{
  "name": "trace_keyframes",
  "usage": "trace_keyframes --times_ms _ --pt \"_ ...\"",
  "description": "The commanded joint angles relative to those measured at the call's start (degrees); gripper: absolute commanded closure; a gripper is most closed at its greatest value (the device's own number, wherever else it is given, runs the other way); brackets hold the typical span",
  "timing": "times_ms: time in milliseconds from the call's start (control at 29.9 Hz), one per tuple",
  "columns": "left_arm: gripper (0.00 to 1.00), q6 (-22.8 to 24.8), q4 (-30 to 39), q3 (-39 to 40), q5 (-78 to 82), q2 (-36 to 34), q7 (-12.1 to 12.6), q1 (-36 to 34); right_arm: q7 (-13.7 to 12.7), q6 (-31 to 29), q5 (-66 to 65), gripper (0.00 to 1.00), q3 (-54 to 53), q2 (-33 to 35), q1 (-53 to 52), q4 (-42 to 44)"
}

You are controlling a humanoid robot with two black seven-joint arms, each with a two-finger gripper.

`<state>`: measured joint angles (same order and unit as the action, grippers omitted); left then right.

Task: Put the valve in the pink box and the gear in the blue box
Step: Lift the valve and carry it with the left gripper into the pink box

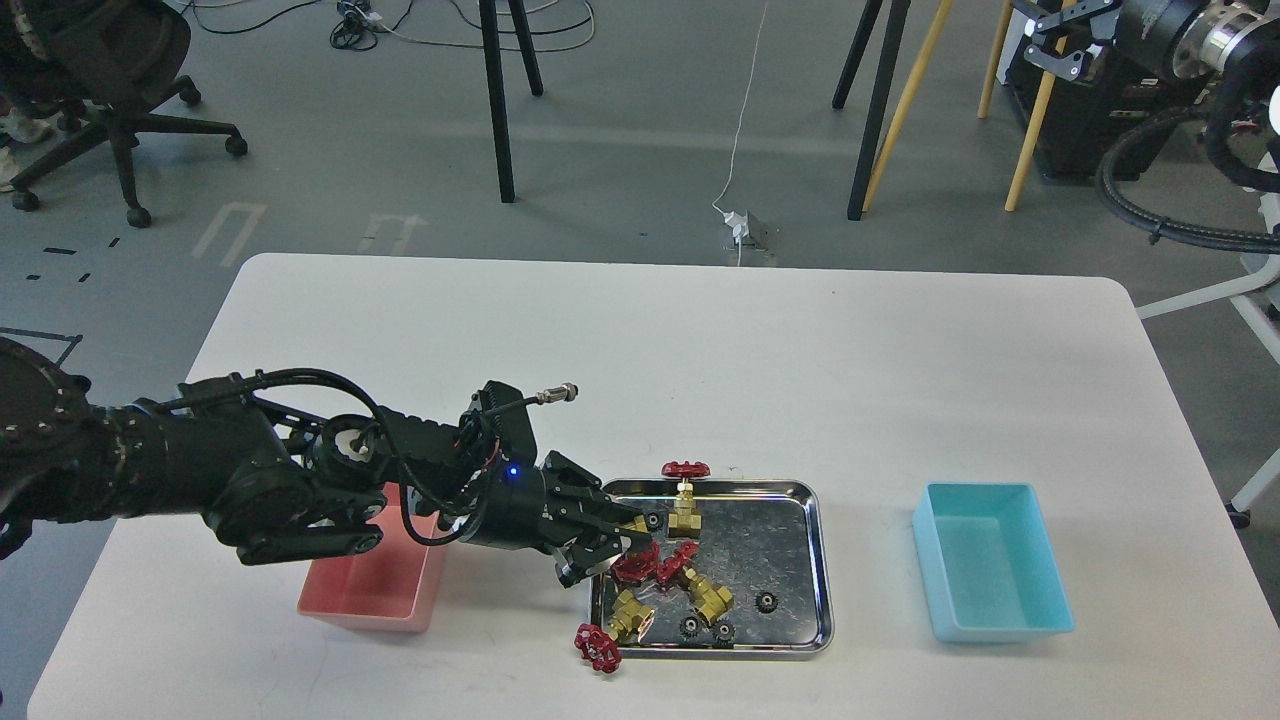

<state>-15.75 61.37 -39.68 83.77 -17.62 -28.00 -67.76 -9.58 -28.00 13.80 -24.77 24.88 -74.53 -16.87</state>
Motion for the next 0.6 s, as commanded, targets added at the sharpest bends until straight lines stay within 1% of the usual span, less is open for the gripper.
trace_keyframes --times_ms 0,67,167,301,501,568 --pt "0.79 -0.15 0.32 1.18 -0.01 -1.45 0.00 -1.50 0.00 0.00 0.00 0.00 -0.02 -0.01 0.00 0.00" --pt "0.79 -0.15 0.94 1.53 -0.01 -2.94 0.00 -2.38 0.00 0.00 0.00 0.00 -0.11 -0.01 0.00 0.00" --pt "0.80 0.19 5.84 2.67 -0.27 -6.80 0.00 -5.01 0.00 0.00 0.00 0.00 -0.28 -0.01 0.00 0.00" --pt "0.80 0.72 13.49 3.56 -0.27 -15.93 0.00 -7.91 0.00 0.00 0.00 0.00 -0.46 -0.09 -0.09 0.00" --pt "0.81 0.99 20.79 3.12 4.37 -29.38 0.00 -8.10 0.26 0.00 0.00 0.00 -0.55 -0.09 -0.09 0.00" --pt "0.81 1.08 21.94 3.03 6.49 -33.43 0.00 -7.75 0.26 0.00 0.00 0.00 -0.55 -0.09 -0.09 0.00"
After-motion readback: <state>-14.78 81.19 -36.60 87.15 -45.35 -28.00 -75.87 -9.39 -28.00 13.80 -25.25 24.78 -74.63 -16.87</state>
